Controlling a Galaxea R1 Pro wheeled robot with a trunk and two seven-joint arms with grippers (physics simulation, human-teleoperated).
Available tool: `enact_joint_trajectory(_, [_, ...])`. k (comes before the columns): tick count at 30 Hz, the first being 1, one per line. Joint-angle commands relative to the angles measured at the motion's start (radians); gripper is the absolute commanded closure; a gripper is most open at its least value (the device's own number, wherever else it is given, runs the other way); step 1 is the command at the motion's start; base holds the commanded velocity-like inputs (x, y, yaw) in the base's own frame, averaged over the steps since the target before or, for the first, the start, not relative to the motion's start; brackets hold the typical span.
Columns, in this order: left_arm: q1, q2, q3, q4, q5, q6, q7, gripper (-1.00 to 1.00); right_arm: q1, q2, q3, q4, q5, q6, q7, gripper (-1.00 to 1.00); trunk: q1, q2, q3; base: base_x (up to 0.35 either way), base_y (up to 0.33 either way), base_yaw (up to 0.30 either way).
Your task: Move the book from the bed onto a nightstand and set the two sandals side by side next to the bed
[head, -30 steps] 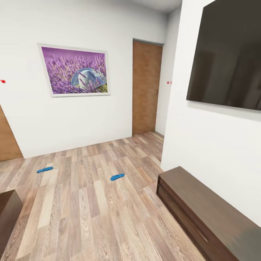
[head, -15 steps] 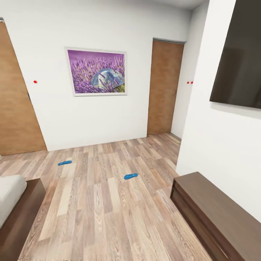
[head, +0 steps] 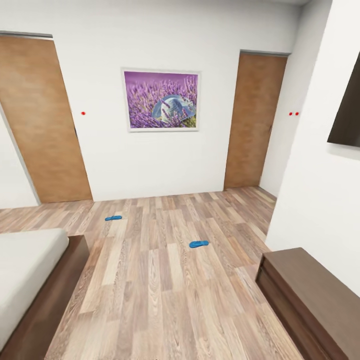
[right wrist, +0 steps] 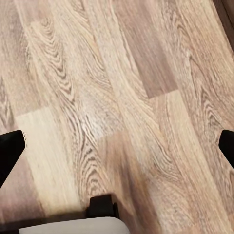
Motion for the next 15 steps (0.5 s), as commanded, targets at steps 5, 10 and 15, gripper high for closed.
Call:
enact_joint_trajectory(5, [0.000,-0.001,0.001,-0.001,0.007,-0.002,0.000,-1.00,0.001,0.000,0.000,-0.001,0.001,-0.001,-0.002,-1.00,0.000,0.000,-0.001,0.000,0.000,0.294])
enact_joint_trajectory(10, [0.000,-0.001,0.001,-0.001,0.006,-0.002,0.000,-1.00,0.001,0.000,0.001,0.000,0.000,-0.001,-0.002,-1.00,0.000,0.000,-0.001,0.000,0.000,0.294])
enact_joint_trajectory(15, [0.000,-0.001,0.001,-0.001,0.006,-0.002,0.000,-1.00,0.001,0.000,0.001,0.000,0.000,-0.001,-0.002,-1.00,0.000,0.000,-0.001,0.000,0.000,0.294])
